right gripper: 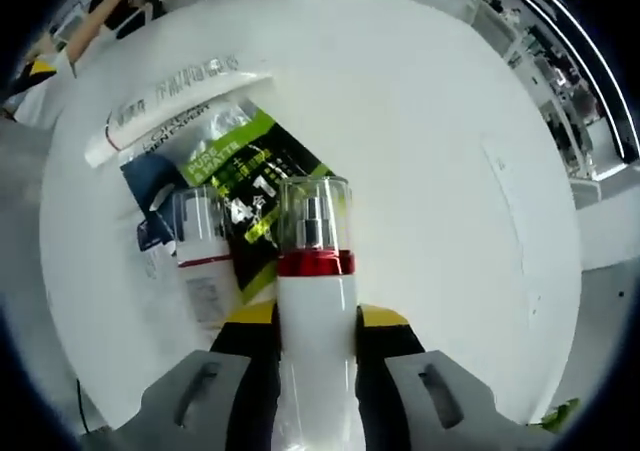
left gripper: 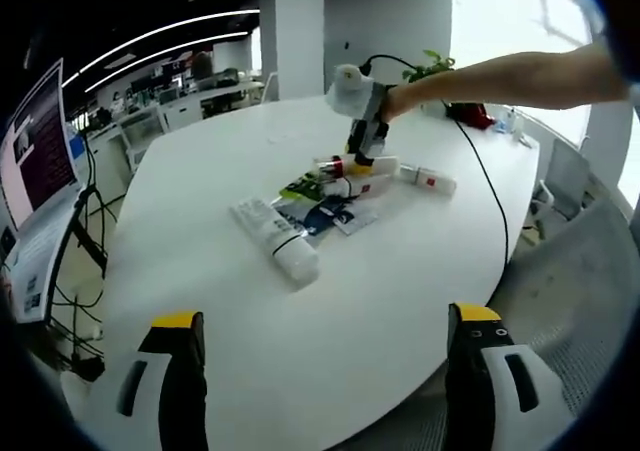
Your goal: Arrange the skincare products in the storage area until every visible bottle or jar stands upright without overlapping.
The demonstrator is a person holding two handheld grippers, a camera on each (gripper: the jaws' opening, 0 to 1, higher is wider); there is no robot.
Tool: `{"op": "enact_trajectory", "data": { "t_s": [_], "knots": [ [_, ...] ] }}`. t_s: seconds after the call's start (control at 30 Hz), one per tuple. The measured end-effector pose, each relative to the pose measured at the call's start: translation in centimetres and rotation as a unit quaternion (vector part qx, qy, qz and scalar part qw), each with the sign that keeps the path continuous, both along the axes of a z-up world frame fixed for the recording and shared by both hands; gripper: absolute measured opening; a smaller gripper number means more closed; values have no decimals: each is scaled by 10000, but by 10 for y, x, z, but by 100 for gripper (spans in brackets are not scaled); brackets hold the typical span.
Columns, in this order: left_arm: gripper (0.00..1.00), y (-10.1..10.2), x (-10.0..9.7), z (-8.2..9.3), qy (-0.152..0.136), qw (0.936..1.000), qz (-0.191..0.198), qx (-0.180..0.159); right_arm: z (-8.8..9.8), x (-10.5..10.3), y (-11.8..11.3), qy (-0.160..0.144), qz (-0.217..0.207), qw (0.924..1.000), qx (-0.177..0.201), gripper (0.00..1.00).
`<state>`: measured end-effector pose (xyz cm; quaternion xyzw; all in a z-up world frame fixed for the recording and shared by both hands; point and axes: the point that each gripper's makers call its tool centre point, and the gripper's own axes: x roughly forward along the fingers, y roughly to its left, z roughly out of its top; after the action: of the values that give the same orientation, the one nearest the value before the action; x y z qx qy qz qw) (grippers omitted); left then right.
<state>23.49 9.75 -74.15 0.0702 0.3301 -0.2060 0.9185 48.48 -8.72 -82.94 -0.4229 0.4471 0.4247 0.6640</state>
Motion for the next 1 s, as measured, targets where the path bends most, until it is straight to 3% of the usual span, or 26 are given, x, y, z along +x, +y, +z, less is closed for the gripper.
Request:
{"op": "enact_trajectory", "data": {
  "t_s": [0.17, 0.53, 1.0],
  "knots": [
    [96, 2, 1, 3, -61, 10000, 38, -32, 1, -6, -4, -106, -371, 9987, 342, 26],
    [95, 4, 3, 10, -206, 9997, 57, -66, 1, -28, -1, 430, -951, 9928, 584, 25],
    [95, -4, -1, 7, -145, 9998, -107, -44, 3, -45, 4, 680, -1376, 9813, 1160, 25]
  ]
}}
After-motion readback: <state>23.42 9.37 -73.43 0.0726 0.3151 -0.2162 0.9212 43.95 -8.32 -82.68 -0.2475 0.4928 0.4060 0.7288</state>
